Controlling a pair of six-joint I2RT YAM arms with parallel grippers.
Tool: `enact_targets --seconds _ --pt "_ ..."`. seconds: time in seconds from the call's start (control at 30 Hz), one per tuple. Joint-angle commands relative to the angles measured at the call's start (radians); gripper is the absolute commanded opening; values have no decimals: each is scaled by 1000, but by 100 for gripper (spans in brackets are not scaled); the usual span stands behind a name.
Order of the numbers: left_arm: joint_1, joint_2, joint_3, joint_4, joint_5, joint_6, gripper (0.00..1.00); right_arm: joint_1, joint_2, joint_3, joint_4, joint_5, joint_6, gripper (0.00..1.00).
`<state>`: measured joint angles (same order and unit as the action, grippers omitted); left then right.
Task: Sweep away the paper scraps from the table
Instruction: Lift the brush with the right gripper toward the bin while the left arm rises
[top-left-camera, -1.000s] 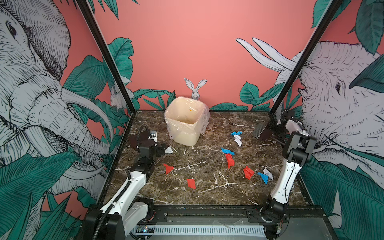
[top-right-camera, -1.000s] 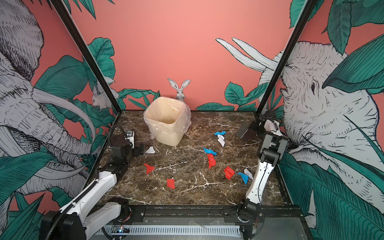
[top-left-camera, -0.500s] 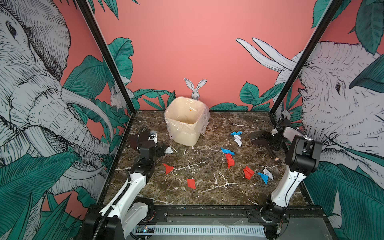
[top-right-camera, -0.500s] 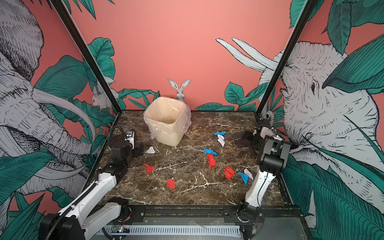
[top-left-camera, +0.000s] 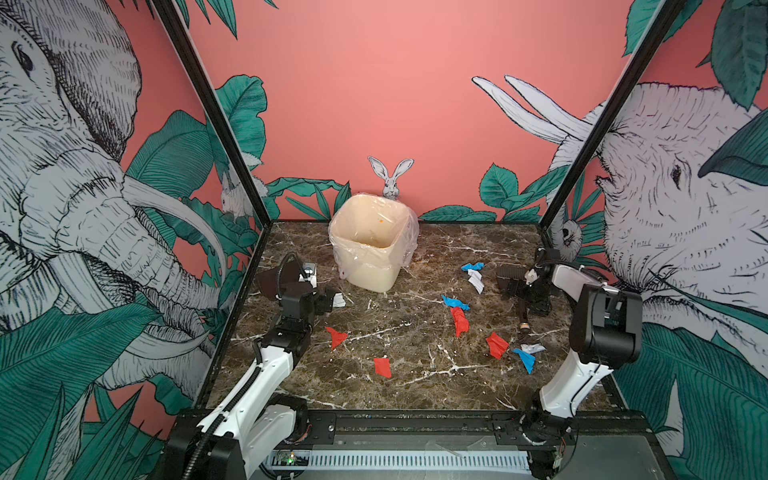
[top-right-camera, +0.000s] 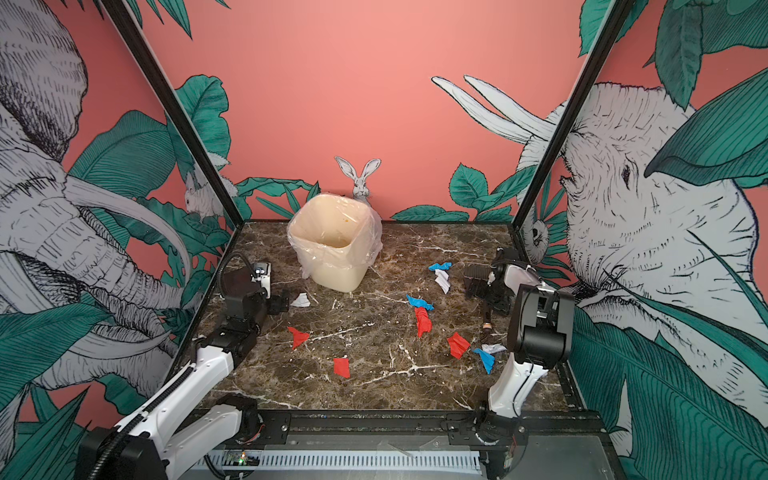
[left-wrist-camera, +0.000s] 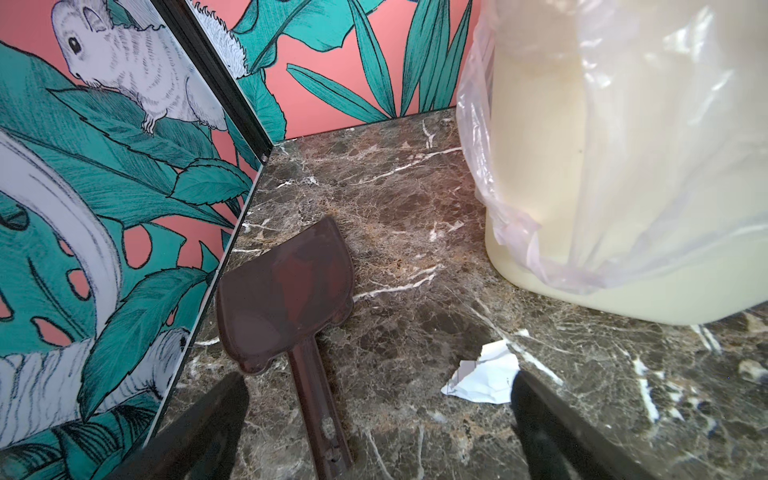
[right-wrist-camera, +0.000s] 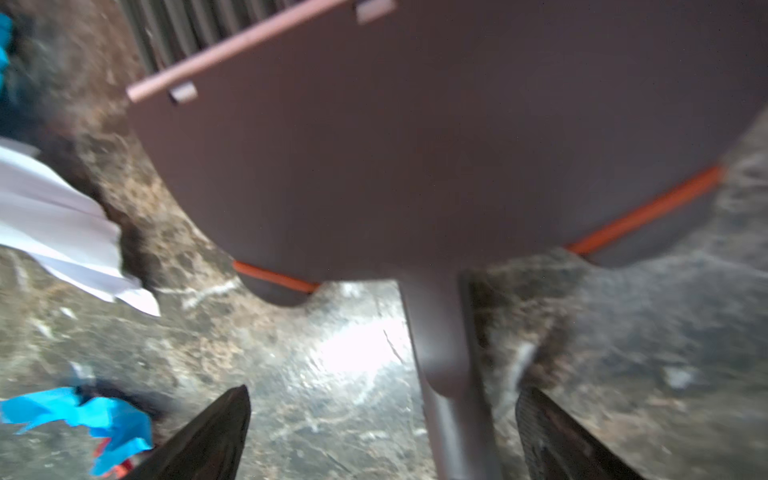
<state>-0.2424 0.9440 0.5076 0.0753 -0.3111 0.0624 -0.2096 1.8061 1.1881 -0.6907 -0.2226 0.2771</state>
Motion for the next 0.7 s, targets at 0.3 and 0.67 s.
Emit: enact_targets --seconds 0.3,0.67 --pt "-18 -17 -12 13 -20 -12 100 15 -9 -45 -45 130 -121 74" --pt "-18 -27 -8 -2 -15 -9 100 47 28 -77 -34 140 -163 43"
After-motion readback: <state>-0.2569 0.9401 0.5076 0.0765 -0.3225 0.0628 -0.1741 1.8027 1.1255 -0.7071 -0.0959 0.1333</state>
